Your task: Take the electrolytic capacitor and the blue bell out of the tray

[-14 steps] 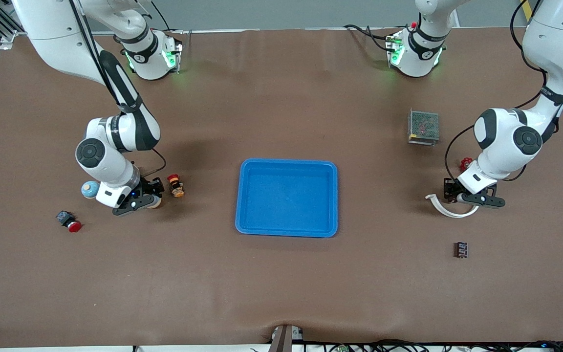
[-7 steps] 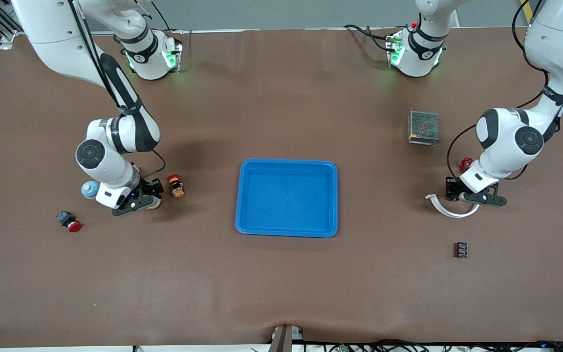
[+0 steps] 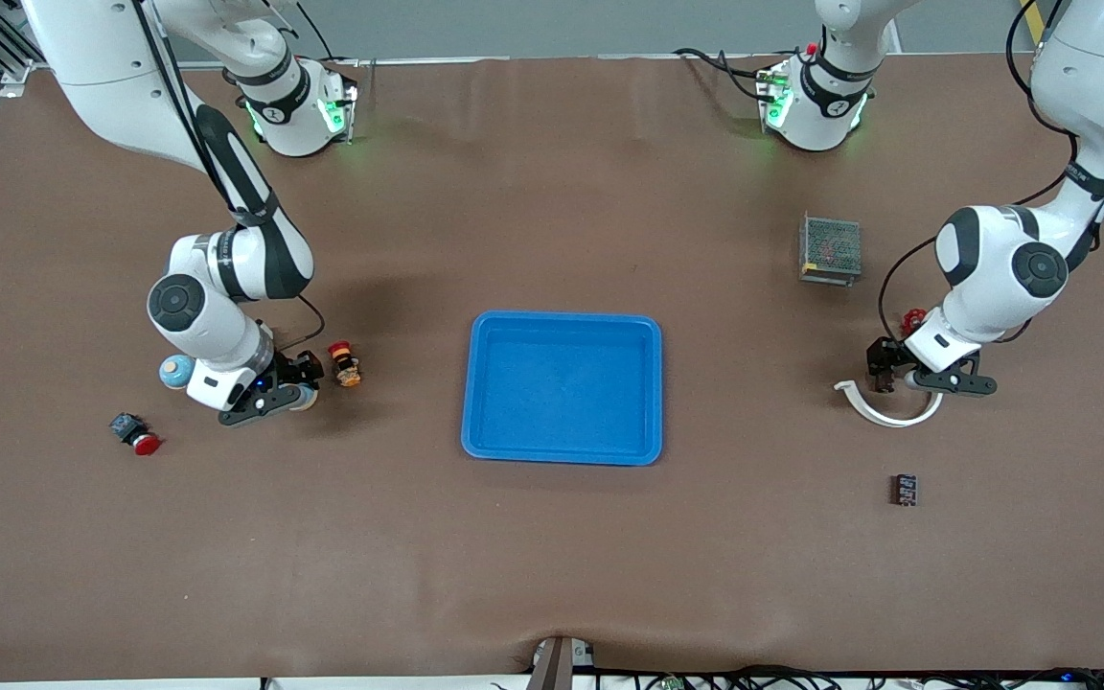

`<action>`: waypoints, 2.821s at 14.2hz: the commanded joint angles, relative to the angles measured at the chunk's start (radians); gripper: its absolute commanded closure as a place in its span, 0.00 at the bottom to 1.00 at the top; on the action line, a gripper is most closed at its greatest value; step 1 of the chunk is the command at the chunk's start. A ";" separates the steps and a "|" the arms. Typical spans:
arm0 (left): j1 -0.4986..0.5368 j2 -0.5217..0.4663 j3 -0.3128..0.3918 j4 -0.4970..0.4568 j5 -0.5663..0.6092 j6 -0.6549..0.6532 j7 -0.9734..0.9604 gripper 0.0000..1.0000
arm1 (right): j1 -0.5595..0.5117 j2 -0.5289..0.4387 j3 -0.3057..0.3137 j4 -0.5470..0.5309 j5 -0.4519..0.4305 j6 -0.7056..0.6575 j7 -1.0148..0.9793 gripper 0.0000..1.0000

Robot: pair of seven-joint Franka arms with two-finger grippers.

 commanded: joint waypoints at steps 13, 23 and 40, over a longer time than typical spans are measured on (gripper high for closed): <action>-0.030 -0.030 -0.132 0.649 0.010 -0.803 -0.291 0.00 | 0.028 -0.454 0.026 0.430 0.009 -1.142 0.263 0.00; -0.228 0.098 -0.118 0.901 0.016 -0.847 -0.383 0.00 | -0.222 -0.660 0.016 0.418 -0.046 -1.233 0.202 0.00; -0.581 -0.331 0.327 0.948 -0.260 -1.300 -0.033 0.00 | -0.291 -0.652 0.017 0.474 -0.033 -1.193 0.217 0.00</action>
